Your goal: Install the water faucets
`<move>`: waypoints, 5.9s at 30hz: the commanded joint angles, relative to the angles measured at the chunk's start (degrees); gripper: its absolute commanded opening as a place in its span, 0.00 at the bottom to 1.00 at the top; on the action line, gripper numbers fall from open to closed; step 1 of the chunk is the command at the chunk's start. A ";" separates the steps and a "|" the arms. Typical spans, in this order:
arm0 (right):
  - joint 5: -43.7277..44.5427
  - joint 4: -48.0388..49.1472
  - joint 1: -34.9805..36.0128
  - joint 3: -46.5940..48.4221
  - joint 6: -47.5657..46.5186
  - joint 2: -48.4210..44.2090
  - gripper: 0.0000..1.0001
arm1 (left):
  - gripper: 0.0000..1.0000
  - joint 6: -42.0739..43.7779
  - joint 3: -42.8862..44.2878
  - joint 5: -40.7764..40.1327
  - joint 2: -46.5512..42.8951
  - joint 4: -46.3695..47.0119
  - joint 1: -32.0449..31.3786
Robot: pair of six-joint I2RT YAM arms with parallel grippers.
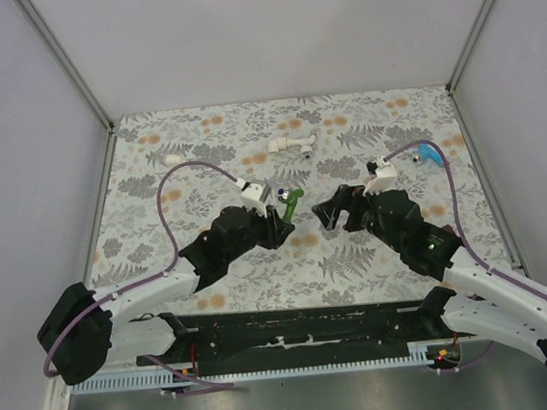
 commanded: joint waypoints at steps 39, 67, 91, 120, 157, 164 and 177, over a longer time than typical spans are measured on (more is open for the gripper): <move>-55.71 -15.21 0.30 22.91 -49.66 5.85 0.81 | 0.02 39.22 28.14 49.63 -12.03 -49.89 9.03; -64.25 -6.07 0.39 22.30 -39.90 13.15 0.33 | 0.02 37.11 25.23 51.12 -12.12 -46.90 8.86; -45.97 5.96 -9.71 11.23 -21.45 7.26 0.00 | 0.94 10.22 18.55 20.64 -15.91 -34.58 28.63; -32.96 -2.38 -9.89 4.99 -31.81 -3.99 0.00 | 0.97 -1.73 49.21 -22.00 32.15 -40.05 44.36; -35.15 -2.46 -9.89 4.28 -34.98 -1.35 0.00 | 0.85 18.12 77.44 2.87 62.14 -49.00 53.51; -35.33 -2.46 -9.89 4.11 -34.81 -1.18 0.00 | 0.78 21.29 77.18 3.57 62.50 -49.09 53.50; -35.24 -2.46 -9.89 4.54 -34.81 -0.91 0.00 | 0.47 22.26 73.49 8.14 59.43 -49.79 53.24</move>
